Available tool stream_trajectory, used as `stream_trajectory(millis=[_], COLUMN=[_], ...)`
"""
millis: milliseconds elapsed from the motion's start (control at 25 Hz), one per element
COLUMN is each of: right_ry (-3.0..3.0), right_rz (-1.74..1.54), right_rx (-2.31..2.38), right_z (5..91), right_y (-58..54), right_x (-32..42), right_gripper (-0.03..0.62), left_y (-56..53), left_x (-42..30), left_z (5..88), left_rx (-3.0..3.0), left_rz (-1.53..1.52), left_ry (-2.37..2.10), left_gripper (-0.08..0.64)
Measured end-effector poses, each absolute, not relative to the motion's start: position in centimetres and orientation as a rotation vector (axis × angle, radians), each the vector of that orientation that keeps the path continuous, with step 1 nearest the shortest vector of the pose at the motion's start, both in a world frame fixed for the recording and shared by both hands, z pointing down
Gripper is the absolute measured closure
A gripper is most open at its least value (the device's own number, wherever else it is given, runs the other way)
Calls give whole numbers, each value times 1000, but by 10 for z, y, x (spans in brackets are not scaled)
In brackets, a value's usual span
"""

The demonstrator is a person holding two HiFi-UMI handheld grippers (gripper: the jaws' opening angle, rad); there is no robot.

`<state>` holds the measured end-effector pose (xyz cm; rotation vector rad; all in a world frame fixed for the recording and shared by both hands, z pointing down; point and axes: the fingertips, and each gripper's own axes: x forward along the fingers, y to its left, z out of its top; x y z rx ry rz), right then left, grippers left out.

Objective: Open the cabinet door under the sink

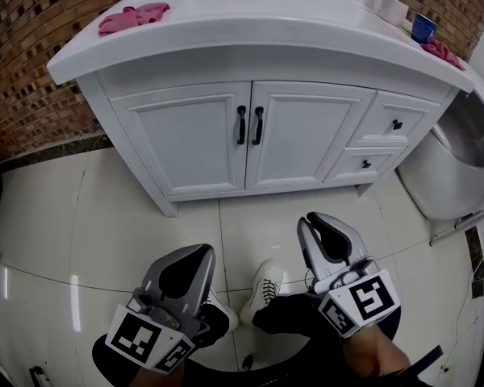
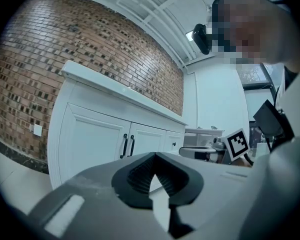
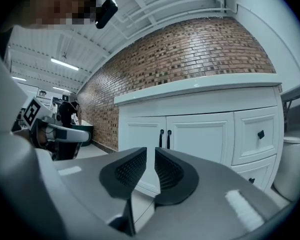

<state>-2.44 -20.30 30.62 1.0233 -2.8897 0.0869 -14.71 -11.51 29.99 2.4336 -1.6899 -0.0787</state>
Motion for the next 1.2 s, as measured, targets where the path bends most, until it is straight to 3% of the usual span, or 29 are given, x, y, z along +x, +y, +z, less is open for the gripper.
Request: stream_trajectory(millis=[480, 1200], right_ry=[-2795, -2871], right_rz=[-107, -20], right_rx=[989, 994], right_z=[330, 342], right_y=[-274, -365], right_x=[-65, -117], right_gripper=[519, 518], left_y=[-170, -238], left_x=[-149, -169], left_z=[324, 344], left_rx=[2419, 2390], left_rz=[-58, -43], left_ry=[-1651, -1674], left_gripper=[555, 555])
